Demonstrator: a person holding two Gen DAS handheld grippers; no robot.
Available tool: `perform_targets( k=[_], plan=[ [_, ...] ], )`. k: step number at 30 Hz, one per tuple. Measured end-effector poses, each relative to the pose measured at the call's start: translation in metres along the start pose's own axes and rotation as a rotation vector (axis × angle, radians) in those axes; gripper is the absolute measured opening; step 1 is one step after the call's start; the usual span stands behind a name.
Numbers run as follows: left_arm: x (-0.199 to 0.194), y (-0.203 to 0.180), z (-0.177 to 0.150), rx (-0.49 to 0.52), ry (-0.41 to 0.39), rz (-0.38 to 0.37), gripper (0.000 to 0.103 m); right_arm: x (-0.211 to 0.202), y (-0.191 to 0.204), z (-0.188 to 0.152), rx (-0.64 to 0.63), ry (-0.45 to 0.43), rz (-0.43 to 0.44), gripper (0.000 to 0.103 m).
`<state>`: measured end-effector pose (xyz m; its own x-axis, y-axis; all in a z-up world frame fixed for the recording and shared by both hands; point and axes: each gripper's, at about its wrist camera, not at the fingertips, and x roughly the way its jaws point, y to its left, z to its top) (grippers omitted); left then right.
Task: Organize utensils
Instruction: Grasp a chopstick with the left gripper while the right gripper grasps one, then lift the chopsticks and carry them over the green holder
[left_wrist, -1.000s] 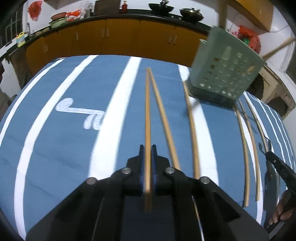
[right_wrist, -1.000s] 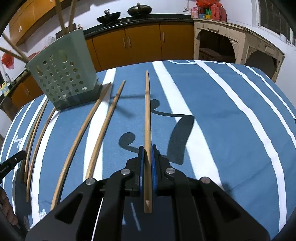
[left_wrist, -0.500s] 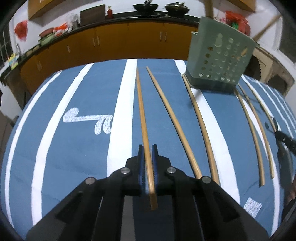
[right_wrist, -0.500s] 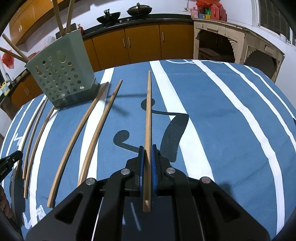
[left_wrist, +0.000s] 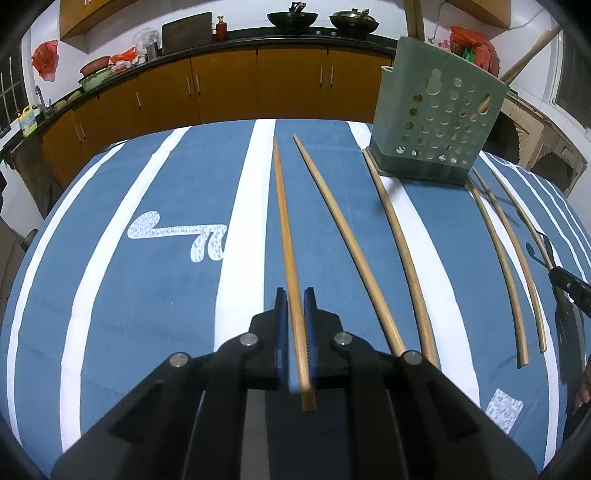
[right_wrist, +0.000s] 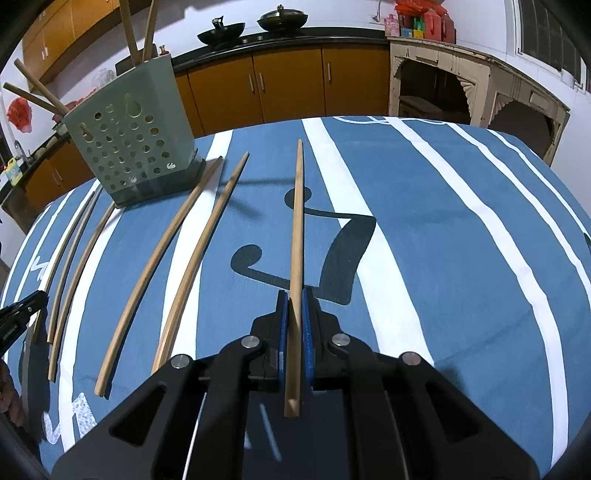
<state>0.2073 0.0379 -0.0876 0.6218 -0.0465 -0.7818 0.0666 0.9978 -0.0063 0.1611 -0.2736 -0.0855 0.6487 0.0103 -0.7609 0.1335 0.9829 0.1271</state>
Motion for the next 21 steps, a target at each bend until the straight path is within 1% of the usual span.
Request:
perform_targets(
  k=[9, 13, 17, 21],
  plan=[
    [-0.006, -0.004, -0.007, 0.009, 0.005, -0.01, 0.009, -0.005, -0.005, -0.002, 0.021, -0.005, 0.025, 0.008],
    [-0.01, -0.005, -0.009, 0.03, 0.03, -0.037, 0.009, -0.022, -0.005, 0.001, 0.007, -0.066, 0.029, 0.008],
    [-0.015, -0.004, -0.011, 0.04, 0.03, -0.046, 0.009, -0.038, -0.009, 0.007, 0.015, -0.112, 0.036, 0.008],
    [-0.029, 0.001, -0.007, 0.016, -0.019, -0.044, 0.008, -0.053, -0.015, 0.015, 0.029, -0.168, 0.045, 0.008]
  ],
)
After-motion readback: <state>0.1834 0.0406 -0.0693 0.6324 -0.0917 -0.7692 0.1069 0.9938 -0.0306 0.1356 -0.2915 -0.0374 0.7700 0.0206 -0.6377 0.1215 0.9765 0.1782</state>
